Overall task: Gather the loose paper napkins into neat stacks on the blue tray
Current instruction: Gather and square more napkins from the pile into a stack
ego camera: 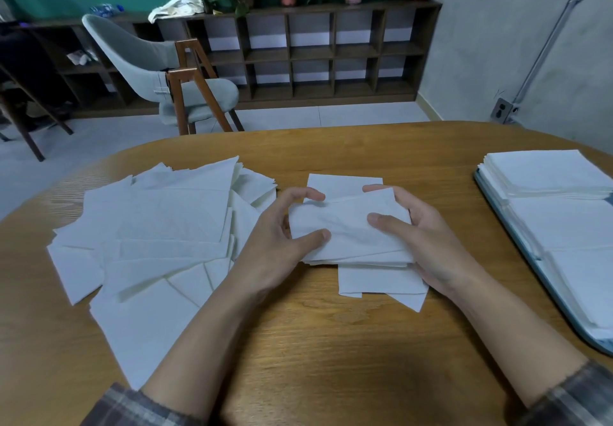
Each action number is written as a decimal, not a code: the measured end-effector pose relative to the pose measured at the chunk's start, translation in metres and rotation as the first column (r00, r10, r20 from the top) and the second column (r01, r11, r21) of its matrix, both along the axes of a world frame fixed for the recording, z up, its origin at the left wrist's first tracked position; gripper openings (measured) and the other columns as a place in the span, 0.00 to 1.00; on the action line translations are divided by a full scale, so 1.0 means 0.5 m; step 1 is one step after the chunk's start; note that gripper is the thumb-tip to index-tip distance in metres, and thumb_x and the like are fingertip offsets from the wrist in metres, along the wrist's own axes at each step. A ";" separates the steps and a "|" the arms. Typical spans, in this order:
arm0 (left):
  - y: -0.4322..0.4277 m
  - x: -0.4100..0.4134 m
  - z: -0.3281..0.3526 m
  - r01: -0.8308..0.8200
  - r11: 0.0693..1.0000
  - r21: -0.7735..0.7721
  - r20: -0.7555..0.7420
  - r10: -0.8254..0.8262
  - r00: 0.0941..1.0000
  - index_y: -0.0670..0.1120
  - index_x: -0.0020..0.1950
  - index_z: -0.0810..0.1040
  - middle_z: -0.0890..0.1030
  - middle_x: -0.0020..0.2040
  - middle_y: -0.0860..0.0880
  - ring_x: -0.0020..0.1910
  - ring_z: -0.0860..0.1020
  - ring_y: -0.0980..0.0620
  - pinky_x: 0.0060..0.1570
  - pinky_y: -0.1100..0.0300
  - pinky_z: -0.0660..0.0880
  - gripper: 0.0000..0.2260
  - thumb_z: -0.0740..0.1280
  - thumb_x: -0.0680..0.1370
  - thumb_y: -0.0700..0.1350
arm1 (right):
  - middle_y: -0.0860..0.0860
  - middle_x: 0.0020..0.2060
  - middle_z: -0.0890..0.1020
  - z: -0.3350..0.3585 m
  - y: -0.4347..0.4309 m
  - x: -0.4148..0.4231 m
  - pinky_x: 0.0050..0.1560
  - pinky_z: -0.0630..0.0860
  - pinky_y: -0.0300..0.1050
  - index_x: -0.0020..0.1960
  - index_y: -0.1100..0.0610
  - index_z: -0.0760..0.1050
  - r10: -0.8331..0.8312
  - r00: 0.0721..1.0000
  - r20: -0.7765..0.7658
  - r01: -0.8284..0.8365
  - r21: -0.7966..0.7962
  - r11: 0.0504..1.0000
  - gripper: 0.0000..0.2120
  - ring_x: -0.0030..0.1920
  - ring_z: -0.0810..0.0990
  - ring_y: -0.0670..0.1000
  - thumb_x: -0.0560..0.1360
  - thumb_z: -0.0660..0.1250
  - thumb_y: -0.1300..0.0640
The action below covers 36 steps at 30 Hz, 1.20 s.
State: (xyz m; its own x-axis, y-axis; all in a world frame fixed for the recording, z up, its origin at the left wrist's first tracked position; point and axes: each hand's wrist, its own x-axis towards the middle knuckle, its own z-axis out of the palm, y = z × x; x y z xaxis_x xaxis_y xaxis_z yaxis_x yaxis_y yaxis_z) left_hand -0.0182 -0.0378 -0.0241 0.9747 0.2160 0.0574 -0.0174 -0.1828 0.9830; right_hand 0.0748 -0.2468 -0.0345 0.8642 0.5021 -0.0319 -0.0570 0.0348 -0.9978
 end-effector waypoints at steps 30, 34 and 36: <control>-0.006 0.006 -0.019 -0.191 0.943 0.272 0.186 0.144 0.972 0.52 0.48 0.87 0.87 0.49 0.63 0.55 0.82 0.66 0.55 0.73 0.71 0.04 0.77 0.77 0.43 | 0.42 0.60 0.85 -0.014 0.009 -0.001 0.72 0.72 0.61 0.62 0.46 0.83 0.005 0.969 0.248 0.030 -0.135 0.990 0.11 0.64 0.81 0.50 0.86 0.63 0.55; -0.006 0.009 -0.023 -0.211 0.934 0.288 0.189 0.160 0.969 0.52 0.47 0.87 0.86 0.48 0.64 0.54 0.82 0.67 0.54 0.73 0.71 0.03 0.77 0.78 0.44 | 0.42 0.61 0.84 -0.016 0.008 0.000 0.74 0.69 0.66 0.63 0.44 0.83 0.036 0.961 0.275 0.010 -0.164 0.986 0.11 0.67 0.79 0.52 0.86 0.63 0.53; -0.004 0.010 -0.024 -0.217 0.931 0.294 0.206 0.160 0.965 0.52 0.49 0.86 0.86 0.49 0.63 0.54 0.82 0.65 0.55 0.72 0.72 0.04 0.77 0.78 0.43 | 0.42 0.60 0.85 -0.015 0.008 -0.001 0.73 0.70 0.66 0.63 0.44 0.82 0.048 0.958 0.282 0.002 -0.173 0.985 0.11 0.66 0.79 0.52 0.86 0.63 0.53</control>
